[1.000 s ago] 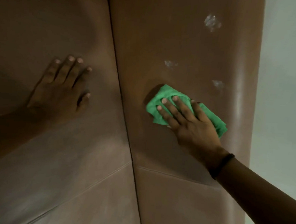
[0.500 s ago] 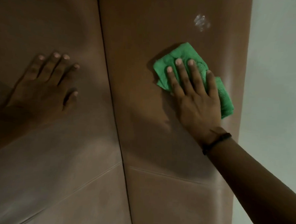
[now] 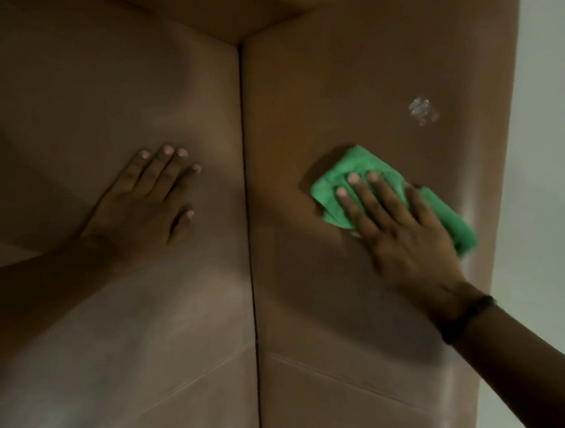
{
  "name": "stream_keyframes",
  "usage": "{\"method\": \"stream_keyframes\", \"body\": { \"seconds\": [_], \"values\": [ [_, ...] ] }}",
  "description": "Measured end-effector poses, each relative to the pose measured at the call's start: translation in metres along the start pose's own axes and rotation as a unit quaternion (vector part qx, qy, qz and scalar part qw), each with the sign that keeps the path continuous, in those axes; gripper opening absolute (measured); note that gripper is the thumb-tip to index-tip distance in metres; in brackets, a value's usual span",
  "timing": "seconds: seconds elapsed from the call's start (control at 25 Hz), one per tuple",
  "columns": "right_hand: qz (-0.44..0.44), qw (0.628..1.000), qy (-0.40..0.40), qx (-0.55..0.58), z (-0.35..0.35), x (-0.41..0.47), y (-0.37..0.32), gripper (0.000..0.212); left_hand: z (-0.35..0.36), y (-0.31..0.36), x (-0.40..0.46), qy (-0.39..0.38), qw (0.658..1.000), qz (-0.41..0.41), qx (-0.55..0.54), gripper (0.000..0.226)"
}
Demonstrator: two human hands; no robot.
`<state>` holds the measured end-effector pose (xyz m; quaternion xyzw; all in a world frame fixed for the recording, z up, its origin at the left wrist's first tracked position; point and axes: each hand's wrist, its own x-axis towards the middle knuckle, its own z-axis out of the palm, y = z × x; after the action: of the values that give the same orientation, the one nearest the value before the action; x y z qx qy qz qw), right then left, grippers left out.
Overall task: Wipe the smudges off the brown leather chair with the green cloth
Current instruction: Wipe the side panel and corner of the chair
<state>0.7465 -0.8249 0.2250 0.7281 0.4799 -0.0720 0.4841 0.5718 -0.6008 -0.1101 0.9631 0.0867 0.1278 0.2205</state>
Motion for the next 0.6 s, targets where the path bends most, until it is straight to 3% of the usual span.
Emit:
{"method": "stream_keyframes", "body": {
  "seconds": [0.08,0.2,0.36,0.44,0.52,0.6],
  "values": [
    [0.019,0.999,0.034,0.000,-0.004,-0.009,0.023,0.065,-0.003,0.002,0.002,-0.008,1.000,0.001,-0.001,0.075],
    [0.048,0.998,0.029,0.005,-0.016,0.047,0.014,0.065,-0.001,0.001,0.001,-0.021,1.000,-0.001,0.004,0.075],
    [-0.112,0.992,-0.037,-0.051,0.002,0.036,-0.015,0.061,-0.005,-0.001,0.002,-0.018,1.000,0.001,-0.012,0.075],
    [-0.068,0.997,0.009,-0.028,0.001,0.017,0.007,0.061,-0.008,0.001,0.003,-0.032,0.999,-0.007,-0.007,0.075],
    [0.032,0.999,0.030,-0.004,-0.009,0.044,0.012,0.061,-0.008,0.003,0.002,-0.033,0.999,-0.006,-0.009,0.075],
    [0.018,1.000,-0.010,-0.012,-0.018,0.088,-0.011,0.062,-0.007,0.001,0.003,-0.023,1.000,-0.002,-0.007,0.075]
  ]
}}
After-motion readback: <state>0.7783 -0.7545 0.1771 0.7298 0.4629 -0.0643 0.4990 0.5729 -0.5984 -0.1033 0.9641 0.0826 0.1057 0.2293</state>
